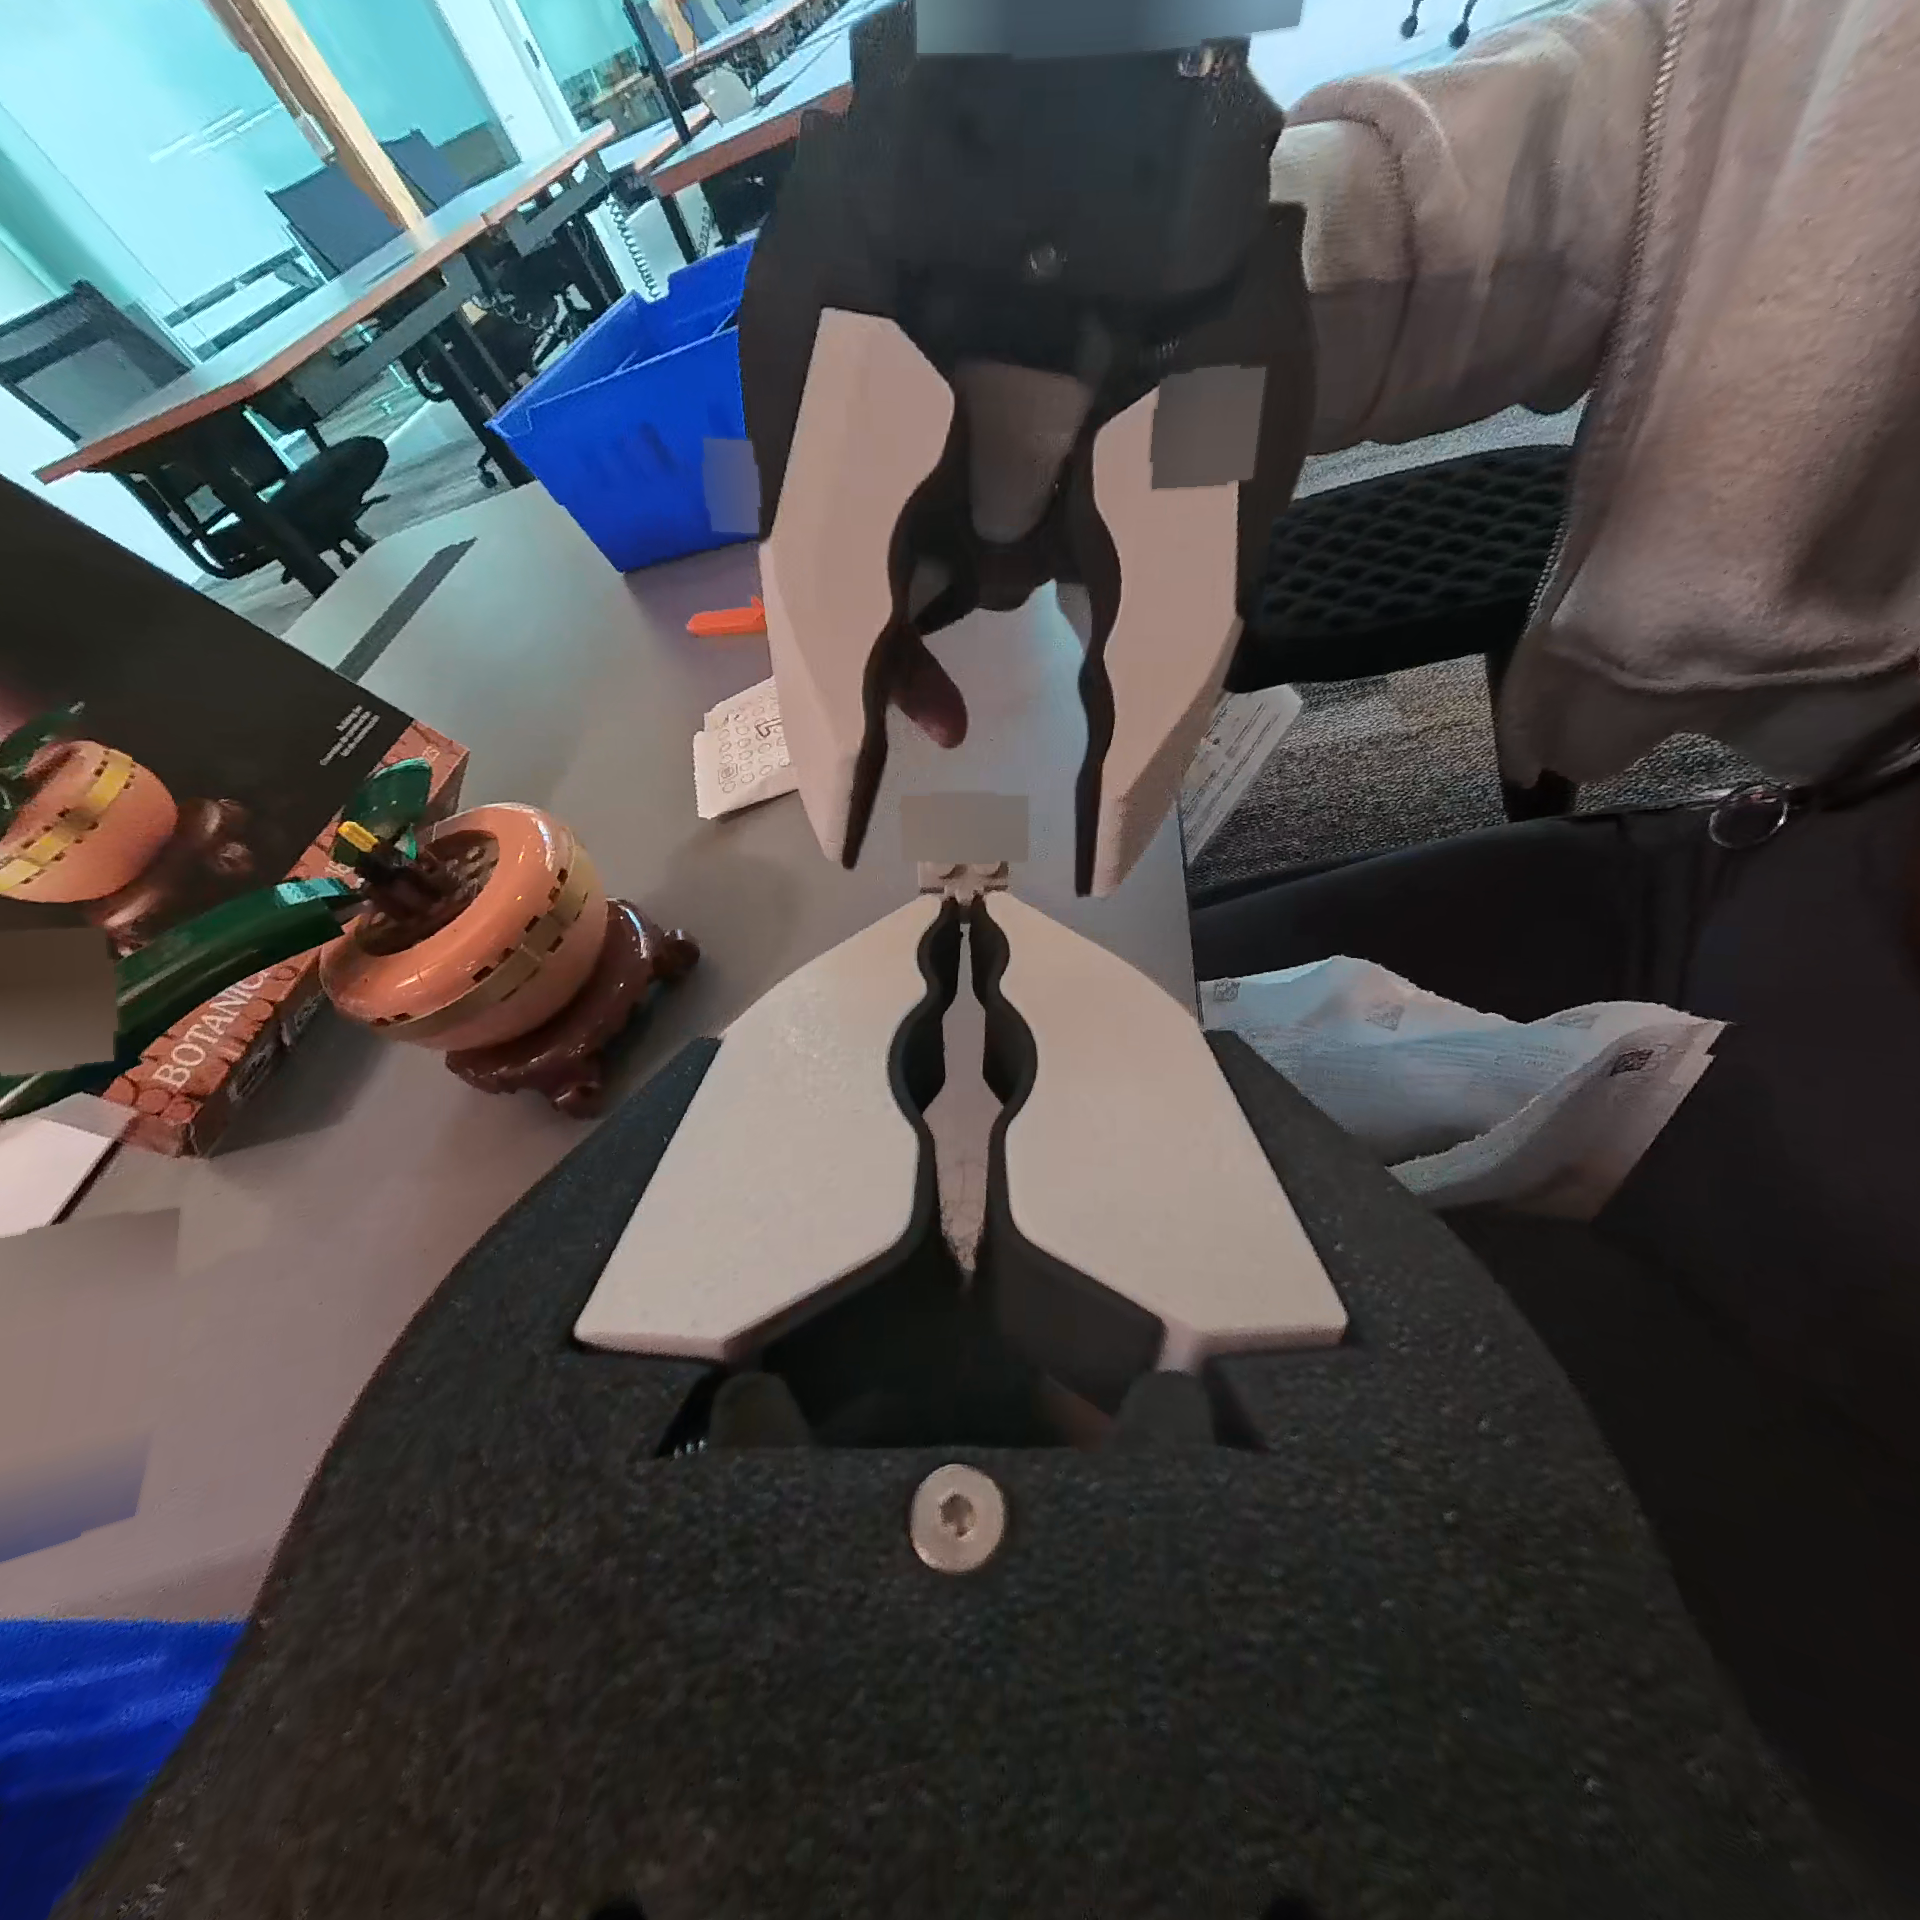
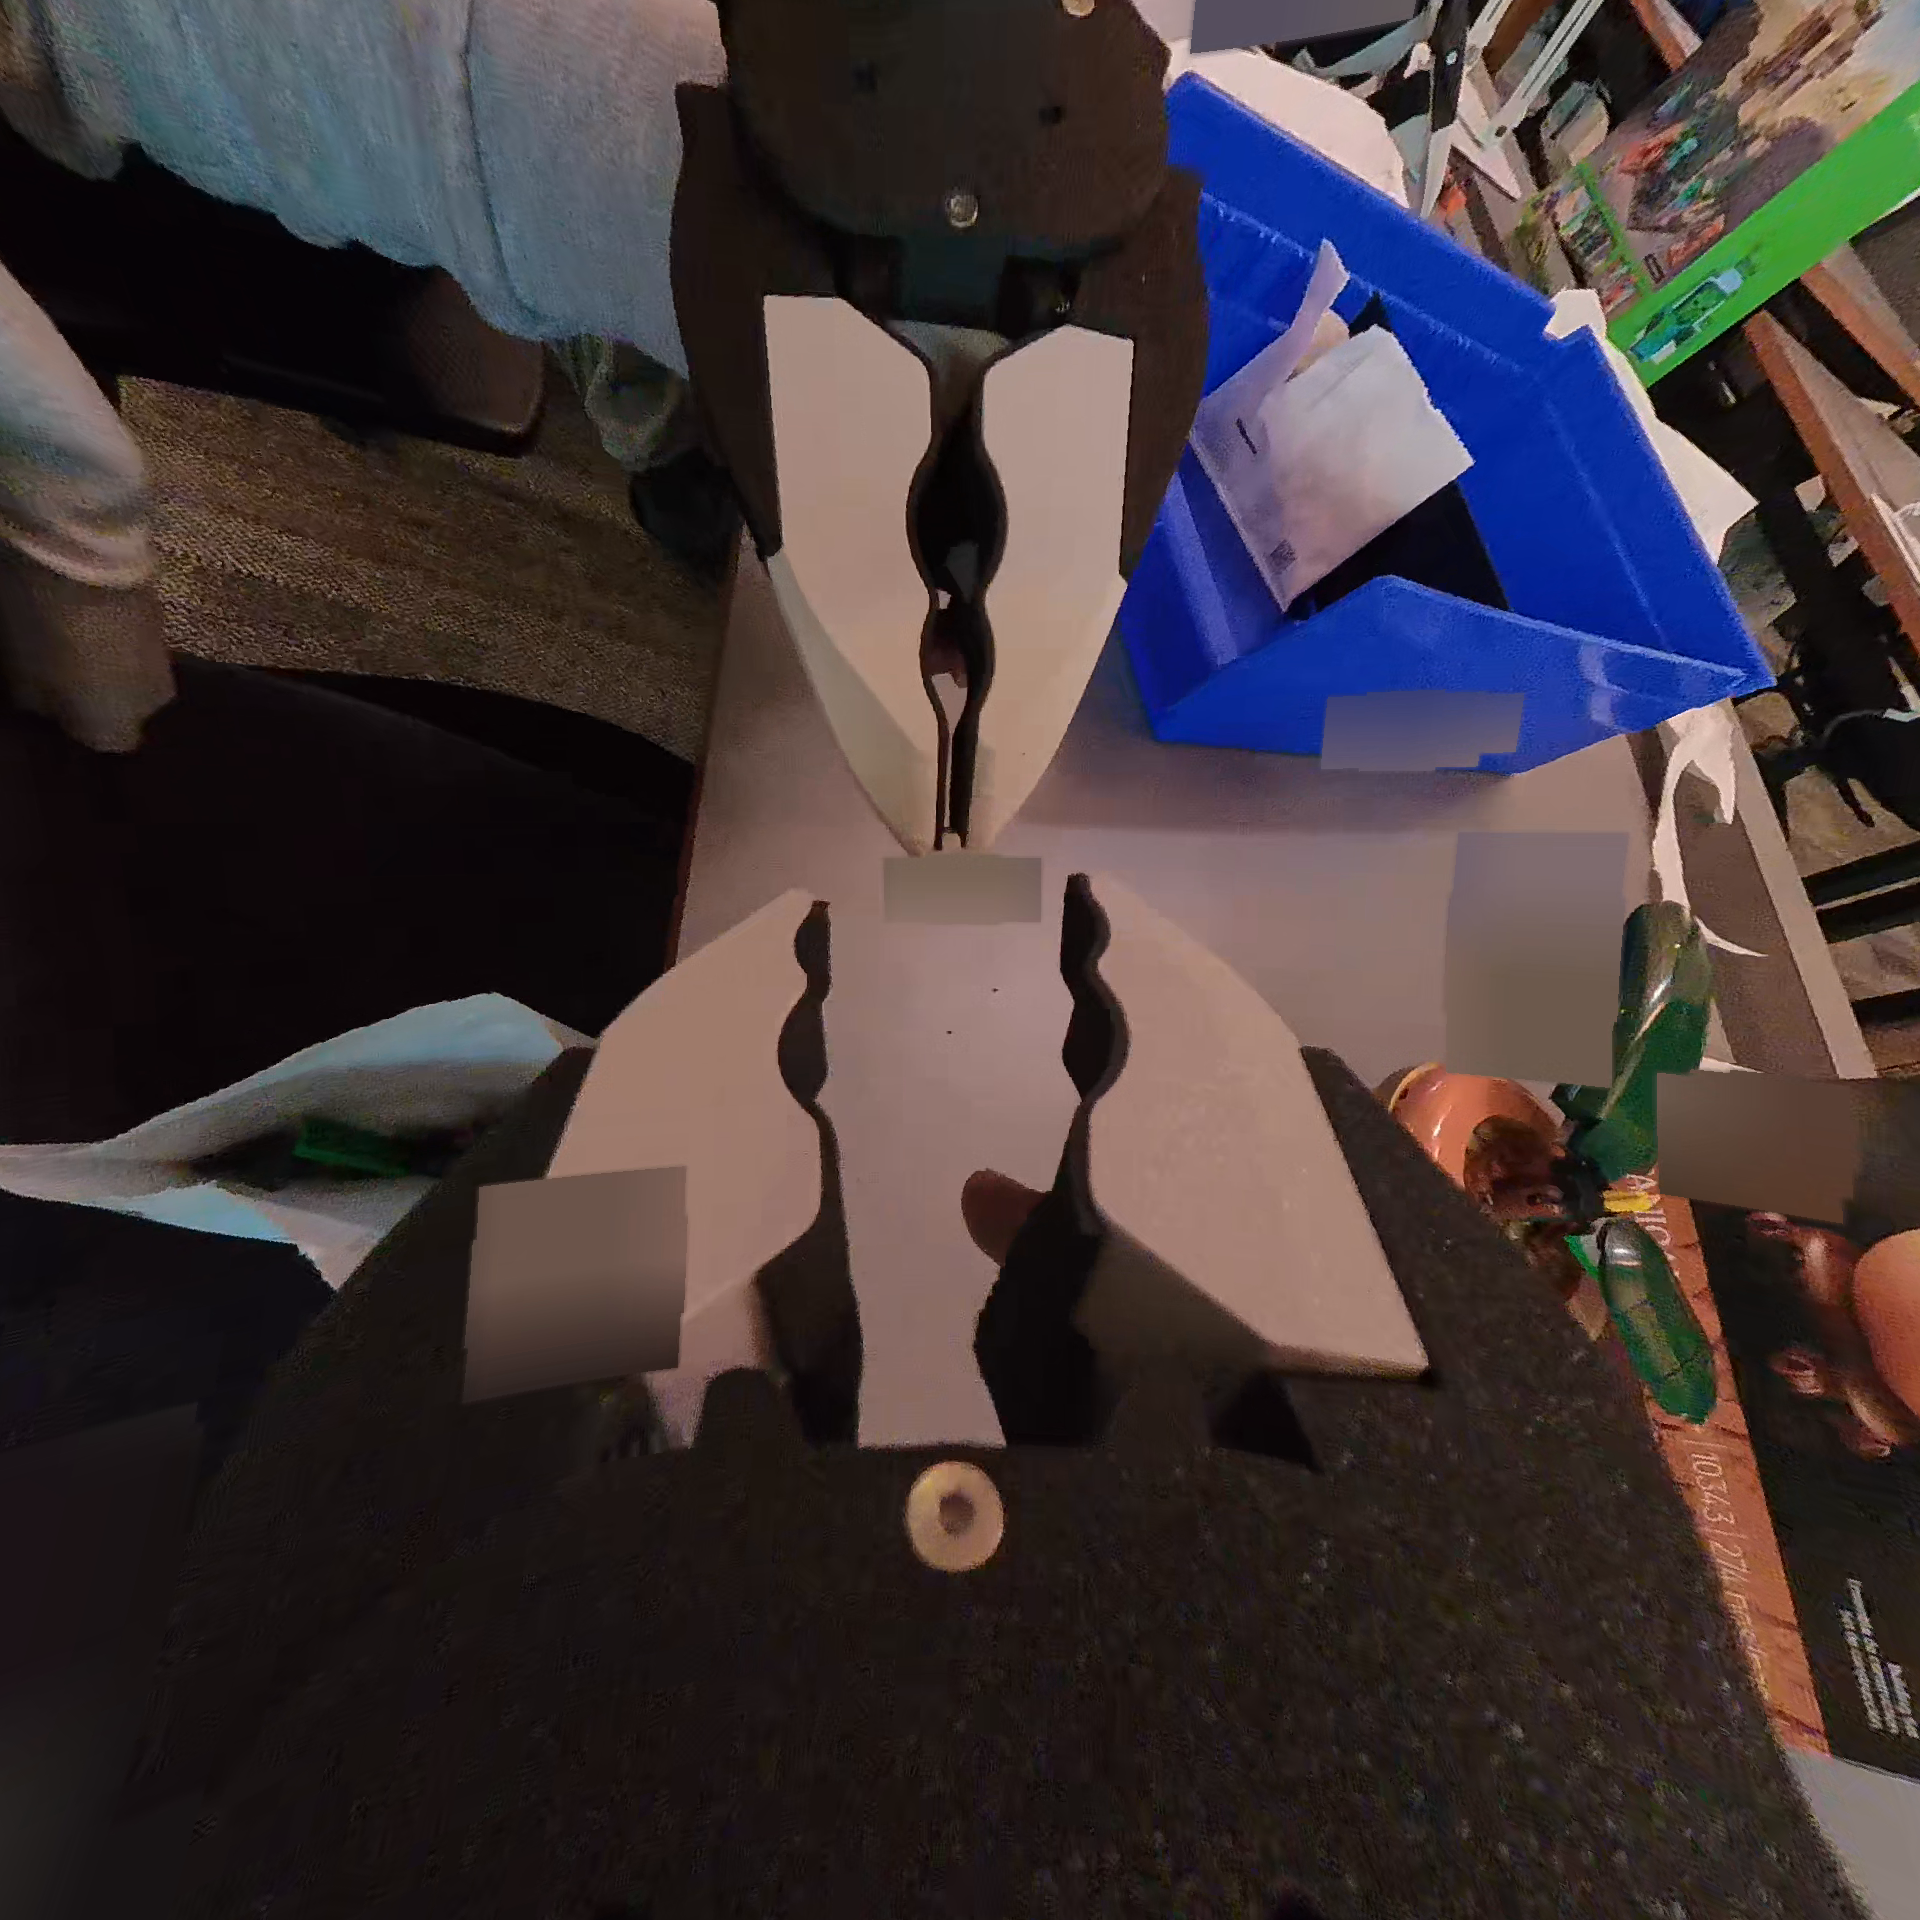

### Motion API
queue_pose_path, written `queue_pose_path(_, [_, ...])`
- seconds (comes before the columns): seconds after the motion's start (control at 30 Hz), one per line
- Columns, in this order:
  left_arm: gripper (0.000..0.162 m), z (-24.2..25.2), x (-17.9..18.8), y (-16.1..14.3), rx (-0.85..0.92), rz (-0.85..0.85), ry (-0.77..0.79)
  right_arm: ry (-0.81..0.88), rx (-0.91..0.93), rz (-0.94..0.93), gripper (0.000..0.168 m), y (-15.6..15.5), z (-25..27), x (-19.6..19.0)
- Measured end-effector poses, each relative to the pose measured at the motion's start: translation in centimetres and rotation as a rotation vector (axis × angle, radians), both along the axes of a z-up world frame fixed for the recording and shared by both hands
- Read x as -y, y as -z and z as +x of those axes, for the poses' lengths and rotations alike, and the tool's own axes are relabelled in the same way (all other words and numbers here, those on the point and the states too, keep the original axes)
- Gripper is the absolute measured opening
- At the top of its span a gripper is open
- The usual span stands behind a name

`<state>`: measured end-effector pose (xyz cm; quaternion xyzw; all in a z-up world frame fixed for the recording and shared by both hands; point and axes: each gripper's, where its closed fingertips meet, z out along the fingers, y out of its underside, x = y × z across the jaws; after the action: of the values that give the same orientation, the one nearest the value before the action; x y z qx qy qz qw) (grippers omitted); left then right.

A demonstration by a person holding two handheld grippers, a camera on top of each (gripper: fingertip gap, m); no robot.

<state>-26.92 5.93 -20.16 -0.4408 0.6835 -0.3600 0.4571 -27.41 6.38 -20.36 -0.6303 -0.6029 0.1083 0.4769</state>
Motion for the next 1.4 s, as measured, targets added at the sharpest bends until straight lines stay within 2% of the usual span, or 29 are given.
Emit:
queue_pose_path(0.07, [0.002, 0.1, 0.2, -0.1, 0.003, 0.006, 0.005, 0.010, 0.025, 0.000, 0.042, 0.3, -0.2, -0.1])
queue_pose_path(0.17, [0.002, 0.1, 0.4, -0.3, 0.006, 0.027, 0.007, 0.004, 0.016, 0.006, 0.018, 0.1, -0.5, -0.2])
queue_pose_path(0.33, [0.001, 0.0, 0.7, -0.1, 0.001, 0.066, 0.008, 0.005, 0.073, 0.005, 0.017, 0.7, -0.4, 0.0])
queue_pose_path(0.47, [0.001, 0.2, 1.4, -0.9, 0.073, 0.109, 0.021, 0.065, 0.171, 0.054, 0.017, 1.9, -0.2, -0.5])
queue_pose_path(0.53, [0.001, 0.6, 1.4, -0.8, 0.057, 0.150, 0.012, 0.102, 0.243, 0.135, 0.016, 2.2, 0.0, -1.2])
queue_pose_path(0.6, [0.000, 0.6, 1.2, -1.4, 0.093, 0.120, 0.007, 0.108, 0.170, 0.126, 0.016, 1.5, -0.4, -1.6])
queue_pose_path(0.67, [0.000, 0.5, 1.3, -1.5, 0.090, 0.149, 0.012, 0.121, 0.190, 0.155, 0.016, 1.6, -0.7, -1.8])
queue_pose_path(0.73, [0.000, 0.8, 4.9, -5.5, 0.281, 0.016, 0.143, 0.168, 0.376, 0.197, 0.016, 4.4, 0.1, -2.9])
queue_pose_path(0.77, [0.000, 0.9, 5.3, -6.3, 0.283, 0.060, 0.143, 0.150, 0.319, 0.221, 0.016, 4.4, -0.8, -2.7])
queue_pose_path(0.8, [0.000, 0.8, 3.9, -5.6, 0.218, 0.167, 0.077, 0.171, 0.253, 0.222, 0.016, 3.5, -1.1, -2.7])
queue_pose_path(0.87, [0.000, -0.9, -0.8, -3.6, 0.098, 0.210, -0.088, 0.227, 0.070, 0.203, 0.016, 0.5, -0.1, -3.3])
queue_pose_path(0.93, [0.000, -2.1, -3.4, -3.5, 0.164, 0.124, -0.197, 0.283, -0.025, 0.176, 0.017, -0.7, 1.5, -4.1])
queue_pose_path(1.03, [0.002, -1.0, -3.6, -2.9, 0.160, 0.001, -0.253, 0.256, -0.057, 0.200, 0.016, -1.4, 1.4, -3.7])
queue_pose_path(1.1, [0.005, 0.4, -2.3, -3.0, 0.189, -0.104, -0.219, 0.243, -0.064, 0.259, 0.016, -2.1, 1.0, -3.5])
queue_pose_path(1.23, [0.017, 1.0, -0.4, -3.4, 0.198, -0.473, -0.116, 0.189, -0.023, 0.420, 0.017, -3.1, 0.5, -2.8])
queue_pose_path(1.27, [0.027, 0.9, -0.3, -3.6, 0.203, -0.546, -0.096, 0.152, -0.016, 0.450, 0.017, -3.3, 0.1, -2.3])
queue_pose_path(1.33, [0.039, 0.8, 0.3, -3.2, 0.153, -0.648, -0.036, 0.079, -0.010, 0.484, 0.016, -3.6, -0.7, -1.4])
queue_pose_path(1.4, [0.039, 0.9, 1.4, -3.0, 0.126, -0.721, 0.038, 0.025, 0.019, 0.528, 0.017, -3.7, -1.3, -0.8])
